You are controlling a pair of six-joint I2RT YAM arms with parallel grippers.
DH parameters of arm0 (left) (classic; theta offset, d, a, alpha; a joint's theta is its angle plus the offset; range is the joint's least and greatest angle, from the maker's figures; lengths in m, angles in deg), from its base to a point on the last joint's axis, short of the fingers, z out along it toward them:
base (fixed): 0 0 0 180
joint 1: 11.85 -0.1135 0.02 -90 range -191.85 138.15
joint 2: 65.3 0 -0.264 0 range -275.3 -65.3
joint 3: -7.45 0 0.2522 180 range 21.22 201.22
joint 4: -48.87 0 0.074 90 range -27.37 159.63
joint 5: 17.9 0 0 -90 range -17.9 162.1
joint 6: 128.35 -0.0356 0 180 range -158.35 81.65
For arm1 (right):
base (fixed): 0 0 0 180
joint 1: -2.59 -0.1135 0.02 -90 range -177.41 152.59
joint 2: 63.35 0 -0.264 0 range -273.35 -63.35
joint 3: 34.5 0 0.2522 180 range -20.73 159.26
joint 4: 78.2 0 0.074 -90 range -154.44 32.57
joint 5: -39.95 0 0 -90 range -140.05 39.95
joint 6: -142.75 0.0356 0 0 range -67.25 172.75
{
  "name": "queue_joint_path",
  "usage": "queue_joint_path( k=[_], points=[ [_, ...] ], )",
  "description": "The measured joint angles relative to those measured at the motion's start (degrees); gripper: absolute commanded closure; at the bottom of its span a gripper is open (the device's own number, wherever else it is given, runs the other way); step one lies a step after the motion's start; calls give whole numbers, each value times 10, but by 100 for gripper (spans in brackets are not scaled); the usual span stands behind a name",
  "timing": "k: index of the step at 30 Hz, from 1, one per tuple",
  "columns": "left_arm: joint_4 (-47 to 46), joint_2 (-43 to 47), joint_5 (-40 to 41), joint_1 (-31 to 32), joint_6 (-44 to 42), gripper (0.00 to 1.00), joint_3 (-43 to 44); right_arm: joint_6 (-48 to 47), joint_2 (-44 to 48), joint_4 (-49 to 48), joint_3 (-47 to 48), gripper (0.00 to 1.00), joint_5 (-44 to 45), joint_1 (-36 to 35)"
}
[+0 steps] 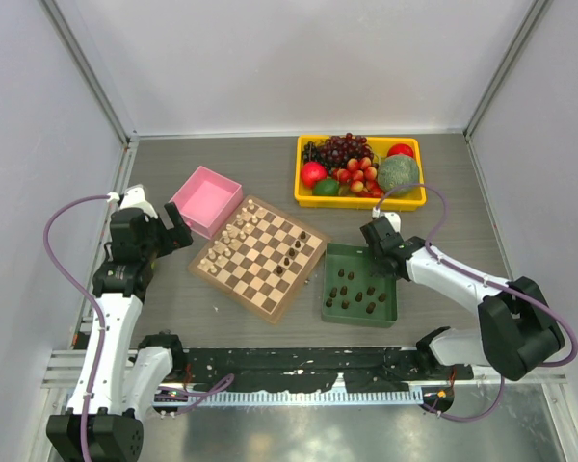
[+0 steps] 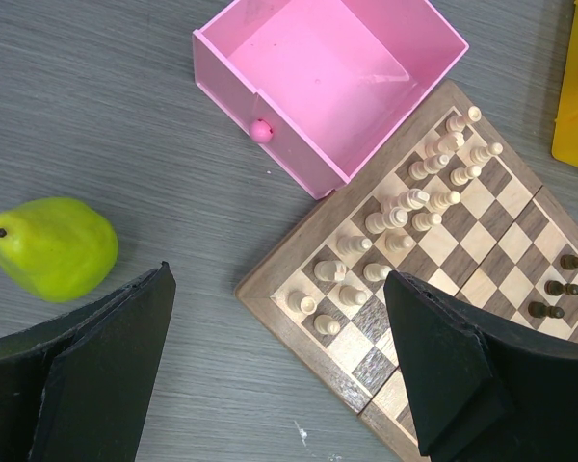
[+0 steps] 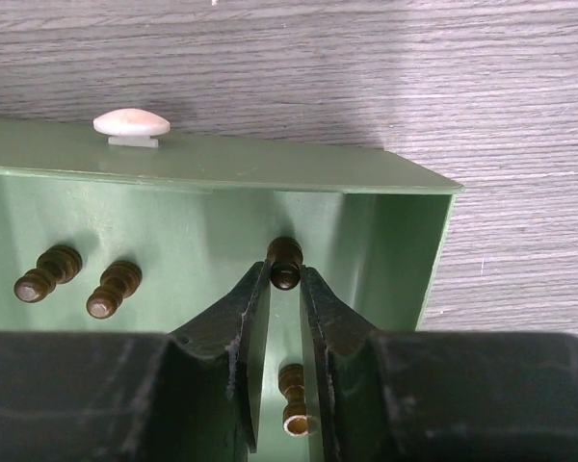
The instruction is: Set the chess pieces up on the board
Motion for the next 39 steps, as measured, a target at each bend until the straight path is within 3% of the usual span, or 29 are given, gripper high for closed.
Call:
queue_joint_path(
  k=[16, 22, 30, 39],
  points=[
    [0, 0, 0, 0, 0, 1, 0, -14, 8, 1, 11, 80, -17, 2],
    [0, 0, 0, 0, 0, 1, 0, -30, 50, 26, 76, 80, -28, -16],
    [0, 0, 0, 0, 0, 1, 0, -12, 22, 23, 198, 80, -9, -189],
    [0, 0, 0, 0, 0, 1, 0, 5, -188, -8, 313, 80, -6, -337]
  ],
)
